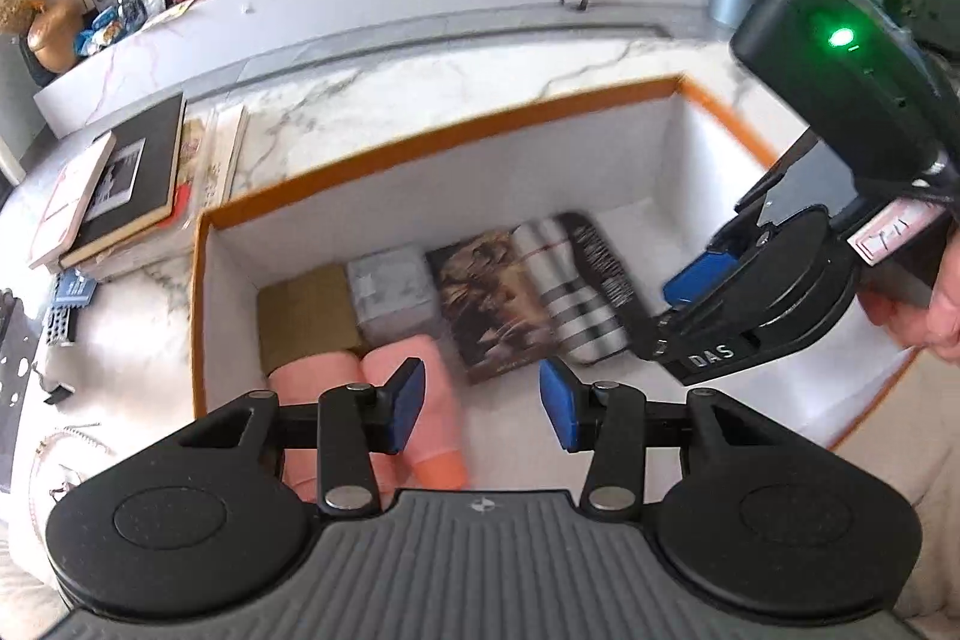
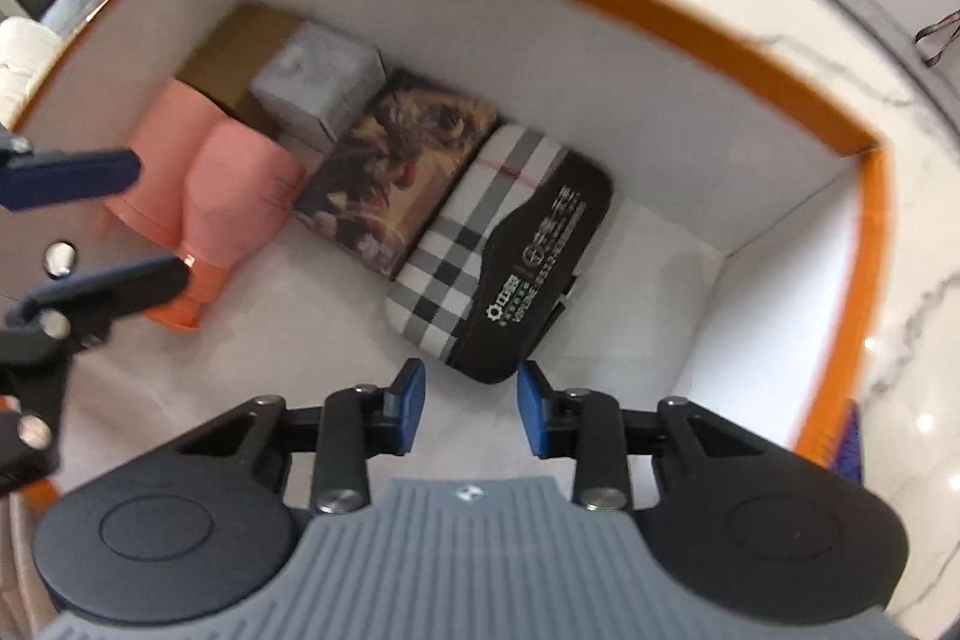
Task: Organize rigid objects
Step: 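Move both tools toward the Vaseline tube and the CLEAR shampoo bottle, then grasp the CLEAR shampoo bottle with the right tool while the left tool approaches the Vaseline tube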
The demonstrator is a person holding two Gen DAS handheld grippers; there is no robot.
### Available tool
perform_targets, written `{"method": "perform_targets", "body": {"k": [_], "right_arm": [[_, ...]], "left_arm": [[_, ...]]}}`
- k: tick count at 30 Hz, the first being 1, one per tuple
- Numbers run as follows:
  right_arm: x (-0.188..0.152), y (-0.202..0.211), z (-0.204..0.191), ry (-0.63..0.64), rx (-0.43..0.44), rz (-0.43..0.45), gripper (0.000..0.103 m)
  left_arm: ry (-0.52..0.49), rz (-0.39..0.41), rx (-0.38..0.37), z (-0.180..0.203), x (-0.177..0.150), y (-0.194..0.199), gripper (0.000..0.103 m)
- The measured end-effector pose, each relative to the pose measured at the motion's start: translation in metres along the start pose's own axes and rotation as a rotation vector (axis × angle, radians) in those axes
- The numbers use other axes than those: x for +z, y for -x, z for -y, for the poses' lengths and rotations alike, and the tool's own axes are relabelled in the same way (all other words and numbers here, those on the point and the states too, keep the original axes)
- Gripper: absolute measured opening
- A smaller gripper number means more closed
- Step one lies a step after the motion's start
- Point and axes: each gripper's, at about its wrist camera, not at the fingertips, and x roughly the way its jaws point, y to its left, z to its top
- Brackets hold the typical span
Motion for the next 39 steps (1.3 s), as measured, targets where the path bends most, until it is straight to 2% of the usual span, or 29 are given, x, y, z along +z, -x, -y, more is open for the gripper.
{"method": "perform_targets", "body": {"k": [4,7,10,12,17,21,22,24,26,31,34,39], "right_arm": [[-0.025,0.054,0.003,-0.09,0.006,0.185,0.036],[-0.054,0.087,0.001,-0.2,-0.001,0.323,0.045],[-0.088,0.109,0.012,-0.319,-0.028,0.406,0.045],[-0.117,0.126,0.035,-0.417,-0.06,0.441,0.045],[-0.188,0.139,0.088,-0.656,-0.114,0.457,0.045],[-0.239,0.143,0.127,-0.815,-0.166,0.445,0.045],[-0.25,0.142,0.136,-0.859,-0.172,0.441,0.047],[-0.267,0.132,0.151,-0.955,-0.175,0.433,0.059],[-0.283,0.124,0.165,-1.05,-0.162,0.438,0.062],[-0.3,0.096,0.198,-1.23,-0.07,0.445,0.062],[-0.3,0.085,0.207,-1.253,-0.067,0.43,0.062],[-0.297,0.063,0.218,-1.268,0.004,0.406,0.063]], "left_arm": [[-0.015,0.08,-0.057,0.016,0.007,0.019,0.053],[-0.07,0.139,-0.102,0.039,0.012,0.035,0.051],[-0.114,0.172,-0.158,0.062,0.017,0.045,0.051],[-0.141,0.179,-0.202,0.082,0.02,0.049,0.051],[-0.203,0.16,-0.288,0.128,0.028,0.038,0.05],[-0.23,0.114,-0.346,0.165,0.036,0.014,0.049],[-0.243,0.096,-0.354,0.176,0.039,0.005,0.05],[-0.291,0.057,-0.361,0.199,0.044,-0.009,0.05],[-0.337,0.026,-0.355,0.218,0.051,-0.026,0.05],[-0.377,-0.046,-0.303,0.253,0.065,-0.067,0.049],[-0.398,-0.097,-0.288,0.265,0.072,-0.087,0.049],[-0.366,-0.148,-0.291,0.272,0.079,-0.107,0.05]]}}
